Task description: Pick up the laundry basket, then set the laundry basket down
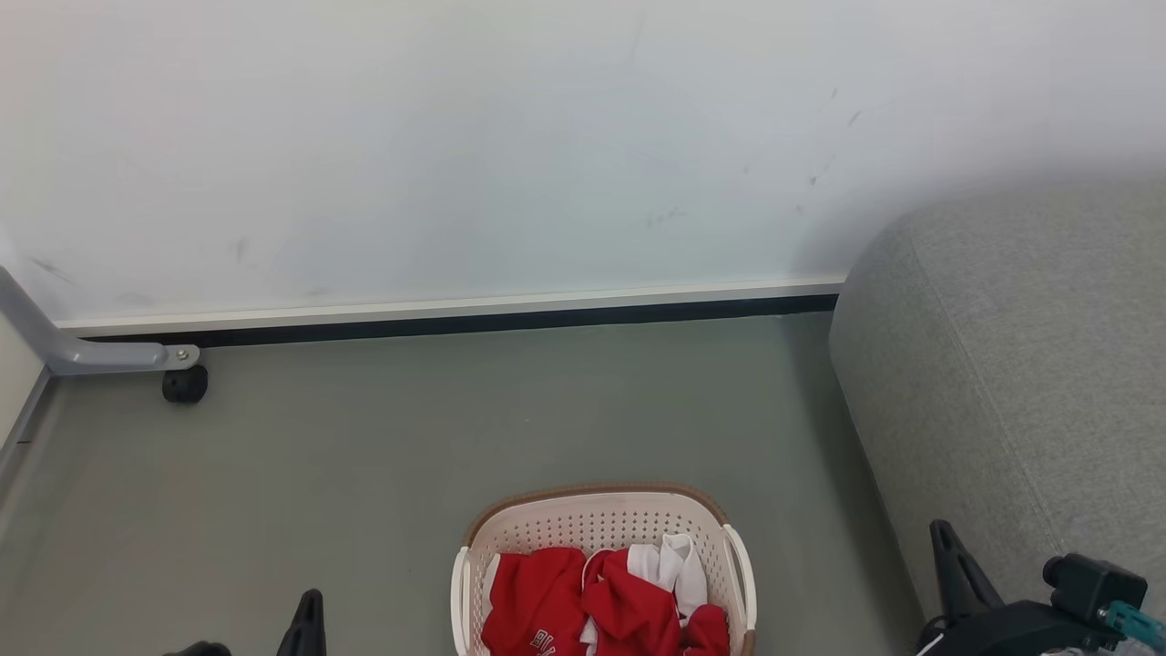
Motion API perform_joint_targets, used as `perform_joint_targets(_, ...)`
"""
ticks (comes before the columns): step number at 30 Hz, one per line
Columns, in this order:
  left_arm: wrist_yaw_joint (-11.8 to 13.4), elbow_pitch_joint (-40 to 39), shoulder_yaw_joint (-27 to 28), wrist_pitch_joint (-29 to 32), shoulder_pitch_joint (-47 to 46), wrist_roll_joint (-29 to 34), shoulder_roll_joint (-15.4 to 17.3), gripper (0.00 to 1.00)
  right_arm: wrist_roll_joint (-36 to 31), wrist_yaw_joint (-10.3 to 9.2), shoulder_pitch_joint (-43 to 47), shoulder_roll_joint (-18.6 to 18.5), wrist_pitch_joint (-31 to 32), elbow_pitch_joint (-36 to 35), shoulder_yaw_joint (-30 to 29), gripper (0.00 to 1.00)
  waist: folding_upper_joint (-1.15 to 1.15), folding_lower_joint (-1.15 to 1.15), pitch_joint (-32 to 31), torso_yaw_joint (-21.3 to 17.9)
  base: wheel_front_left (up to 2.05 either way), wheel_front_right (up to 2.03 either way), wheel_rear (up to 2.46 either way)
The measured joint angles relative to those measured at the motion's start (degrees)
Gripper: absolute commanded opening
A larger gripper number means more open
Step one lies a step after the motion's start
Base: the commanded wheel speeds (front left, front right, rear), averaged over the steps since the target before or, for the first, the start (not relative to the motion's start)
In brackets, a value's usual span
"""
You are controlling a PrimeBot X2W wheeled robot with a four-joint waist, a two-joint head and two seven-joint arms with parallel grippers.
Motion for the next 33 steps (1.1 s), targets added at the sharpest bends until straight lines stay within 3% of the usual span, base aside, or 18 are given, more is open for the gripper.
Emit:
perform_joint_targets(13,-1.86,1.56,1.89,1.77,-2.05,-9.96,-0.46,0.0,9.77,1.94,-0.53,1.7,2.13,0.3,-3.83,0.0,0.0,0.0,0.24,0.2,0.0,0.0,0.0)
perform_joint_targets(33,-6.01,4.47,5.7,5.04,-6.09,-30.92,-1.32,0.0,29.19,5.87,-1.65,5.12,6.46,0.93,-11.77,0.0,0.0,0.0,0.75,0.62,0.0,0.0,0.0)
